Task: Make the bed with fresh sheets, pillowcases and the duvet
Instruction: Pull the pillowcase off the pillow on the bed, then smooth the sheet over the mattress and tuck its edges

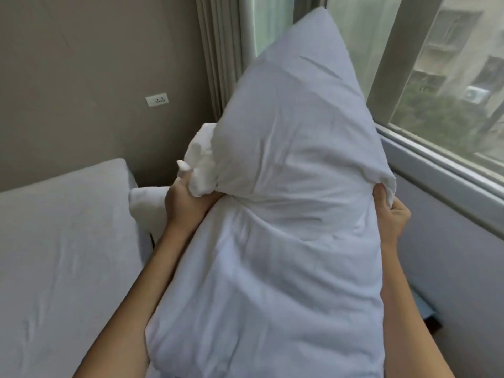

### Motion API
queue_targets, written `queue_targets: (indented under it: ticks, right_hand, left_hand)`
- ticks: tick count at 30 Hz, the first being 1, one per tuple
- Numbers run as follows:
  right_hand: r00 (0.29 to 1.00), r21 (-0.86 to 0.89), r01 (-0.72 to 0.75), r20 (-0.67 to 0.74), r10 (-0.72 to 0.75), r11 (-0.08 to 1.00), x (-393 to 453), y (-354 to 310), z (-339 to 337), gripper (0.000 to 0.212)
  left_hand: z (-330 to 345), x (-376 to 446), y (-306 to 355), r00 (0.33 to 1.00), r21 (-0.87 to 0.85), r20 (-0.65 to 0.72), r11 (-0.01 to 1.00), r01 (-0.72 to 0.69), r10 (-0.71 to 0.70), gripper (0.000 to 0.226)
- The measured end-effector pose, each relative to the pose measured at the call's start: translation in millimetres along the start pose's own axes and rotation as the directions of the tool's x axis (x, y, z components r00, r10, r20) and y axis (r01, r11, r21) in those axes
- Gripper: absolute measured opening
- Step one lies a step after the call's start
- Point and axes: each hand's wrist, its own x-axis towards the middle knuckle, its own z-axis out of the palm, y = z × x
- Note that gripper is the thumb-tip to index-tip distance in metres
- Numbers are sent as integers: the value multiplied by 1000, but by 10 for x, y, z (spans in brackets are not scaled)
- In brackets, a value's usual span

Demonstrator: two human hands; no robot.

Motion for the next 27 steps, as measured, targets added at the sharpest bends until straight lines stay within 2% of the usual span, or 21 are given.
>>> queue_targets:
  ticks: [1,3,4,5,6,7,9,10,12,14,16,18,20,22,25,27]
  right_hand:
    - [999,-57,-33,-32,31,998,271,128,55,53]
    - [991,-348,-136,-63,121,928,685,437,91,44]
    - [982,-487,-182,-51,180,854,797,601,94,36]
    - [972,-568,-195,-3,235,800,856,784,98,43]
    - [960,-624,-155,88,266,766,864,948,126,56]
    - [939,-695,-82,186,289,715,762,1076,167,66]
    - [894,-833,119,326,307,540,579,1324,238,77]
    - [879,-869,186,355,317,458,512,1408,248,81]
    - [856,-902,272,386,344,334,469,1500,223,88]
    - [854,-904,326,407,325,278,485,1490,224,89]
    - [868,-904,338,407,285,262,495,1518,236,80]
    - [889,-904,333,396,230,267,480,1528,247,76]
    - [905,-904,329,385,180,274,440,1539,261,71]
    - [906,-889,371,410,107,269,337,1536,304,62]
    - [870,-846,476,493,15,240,64,1542,424,53]
    - [826,-801,551,564,-13,232,-160,1569,542,54]
  left_hand:
    - [224,291,52,999,52,38,998,-18,16,69]
    - [707,782,-25,974,145,207,988,60,-90,80]
    - [918,903,-50,930,185,319,974,130,-184,96]
    - [1151,956,-111,870,193,419,962,194,-259,108]
    - [1405,948,-174,810,180,510,957,229,-290,110]
    - [1644,836,-272,755,179,593,960,214,-279,103]
    - [2116,508,-523,695,293,676,955,53,-246,85]
    - [2272,335,-630,679,385,681,923,-13,-274,79]
    - [2427,104,-828,683,493,646,869,-33,-341,69]
    - [2438,36,-912,712,488,628,871,-45,-315,63]
    - [2413,65,-940,725,460,639,883,-92,-257,61]
    - [2337,110,-957,709,430,670,894,-127,-221,62]
    - [2234,112,-1025,696,417,685,900,-129,-217,64]
    - [2077,45,-1099,714,390,673,912,-123,-192,65]
    - [1766,-131,-1328,768,357,616,931,-75,-175,63]
    - [1498,-285,-1565,793,361,566,932,6,-224,61]
